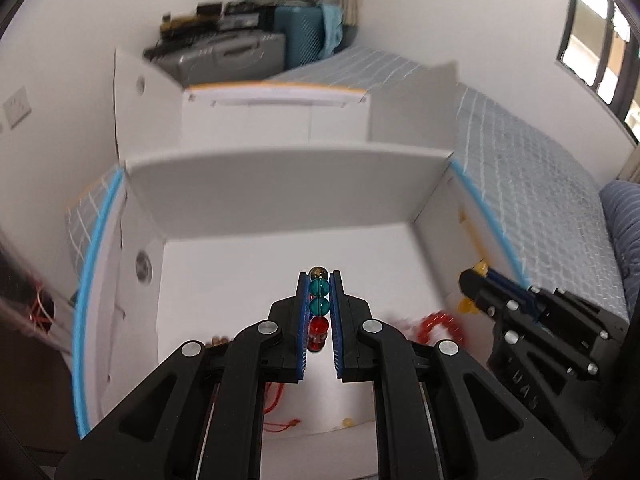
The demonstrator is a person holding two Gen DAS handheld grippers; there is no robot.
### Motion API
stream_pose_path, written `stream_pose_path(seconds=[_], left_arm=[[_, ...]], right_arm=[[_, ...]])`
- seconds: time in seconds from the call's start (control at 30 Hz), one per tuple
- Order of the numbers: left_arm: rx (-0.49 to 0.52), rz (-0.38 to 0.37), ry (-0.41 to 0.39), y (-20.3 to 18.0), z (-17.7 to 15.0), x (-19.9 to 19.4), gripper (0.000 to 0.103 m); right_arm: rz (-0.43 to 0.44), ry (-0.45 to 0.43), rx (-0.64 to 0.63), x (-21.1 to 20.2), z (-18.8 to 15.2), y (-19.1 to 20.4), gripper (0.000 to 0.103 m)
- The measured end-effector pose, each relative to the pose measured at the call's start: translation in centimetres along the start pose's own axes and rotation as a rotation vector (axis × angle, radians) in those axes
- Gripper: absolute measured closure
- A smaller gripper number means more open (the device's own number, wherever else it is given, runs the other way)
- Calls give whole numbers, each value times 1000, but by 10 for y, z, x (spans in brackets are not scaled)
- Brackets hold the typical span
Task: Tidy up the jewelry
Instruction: 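Open left tool dropping multicolour bracelet while right tool releases yellow bracelet into box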
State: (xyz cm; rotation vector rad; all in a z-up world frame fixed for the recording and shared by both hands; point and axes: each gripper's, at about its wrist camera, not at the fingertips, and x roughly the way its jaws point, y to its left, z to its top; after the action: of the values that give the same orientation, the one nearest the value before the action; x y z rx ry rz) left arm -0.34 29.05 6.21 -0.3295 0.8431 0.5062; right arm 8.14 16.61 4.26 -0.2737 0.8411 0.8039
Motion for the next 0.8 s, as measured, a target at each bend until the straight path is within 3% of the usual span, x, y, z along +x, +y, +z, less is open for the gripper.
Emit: stream_pose_path(seconds=[0.27,0.43,0.8], left_arm=[[-32,41,66,20,-17,26,94],[-26,61,65,21,-19,25,94],[-23,71,76,17,-18,24,92]], right_arm=[[-45,72,-8,31,-8,5,94],[-63,106,-11,43,-11,4,94],[-77,102,0,42,-7,3,92]])
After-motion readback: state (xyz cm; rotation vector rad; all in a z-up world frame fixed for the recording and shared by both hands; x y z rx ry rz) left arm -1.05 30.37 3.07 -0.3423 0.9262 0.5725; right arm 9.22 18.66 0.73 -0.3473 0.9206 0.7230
